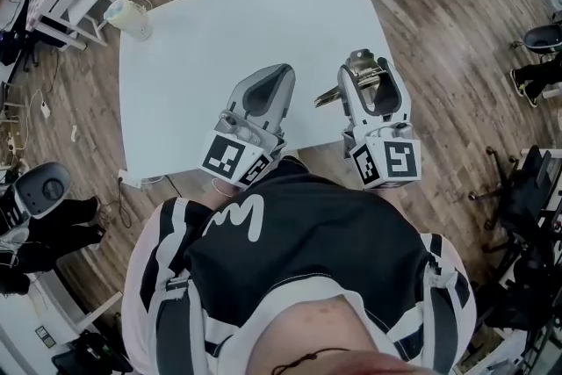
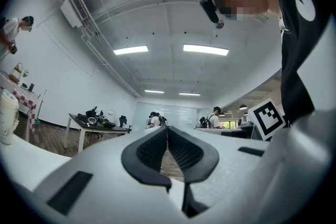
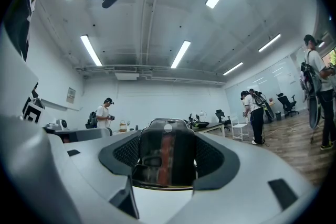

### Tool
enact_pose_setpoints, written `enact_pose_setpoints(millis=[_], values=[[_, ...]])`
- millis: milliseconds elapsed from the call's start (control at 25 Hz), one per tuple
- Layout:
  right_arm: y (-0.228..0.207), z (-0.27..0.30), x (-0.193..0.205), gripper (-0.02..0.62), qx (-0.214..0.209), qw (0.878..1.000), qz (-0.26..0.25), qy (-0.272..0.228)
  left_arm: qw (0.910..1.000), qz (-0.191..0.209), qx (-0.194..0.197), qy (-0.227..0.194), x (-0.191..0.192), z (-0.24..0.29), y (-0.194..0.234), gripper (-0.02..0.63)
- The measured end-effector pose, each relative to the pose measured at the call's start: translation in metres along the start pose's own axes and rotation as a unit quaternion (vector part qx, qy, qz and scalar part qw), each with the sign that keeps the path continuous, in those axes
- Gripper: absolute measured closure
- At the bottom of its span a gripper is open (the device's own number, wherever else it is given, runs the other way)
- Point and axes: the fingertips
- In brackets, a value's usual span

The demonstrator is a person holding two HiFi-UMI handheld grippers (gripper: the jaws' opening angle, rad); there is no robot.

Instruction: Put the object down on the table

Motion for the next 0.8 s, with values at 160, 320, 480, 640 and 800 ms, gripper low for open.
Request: enact_pose_setpoints(millis=[160,320,480,640,800], values=[[0.001,0.015,0.001,0.293,0.002,1.0,-0.002,0.001,1.0,-0.002,0.001,0.001,-0.004,0.006,0.015,0.595],[0.001,0.029,0.002,0.293,0.003,1.0,-0.003,0.003,1.0,-0.003,0.001,-0.001,-0.008,0.013,0.028,0.595],[0.002,0.042,0.004,0.293,0.002,1.0,-0.003,0.002,1.0,-0.005,0.001,-0.001,-0.009,0.018,0.038,0.595],[0.002,0.053,0.008,0.293,0.0,1.0,0.001,0.004,1.0,-0.006,-0.003,-0.001,-0.01,0.023,0.049,0.595],[0.002,0.061,0.012,0.293,-0.004,1.0,0.002,0.008,0.9999,-0.008,-0.009,-0.002,-0.01,0.027,0.059,0.595]])
Point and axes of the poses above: the fingertips, and each gripper's own axes: z forward along the fingers, y to its left, x out of its underside, and after that the axes turned 14 degrees about -z, right-handed
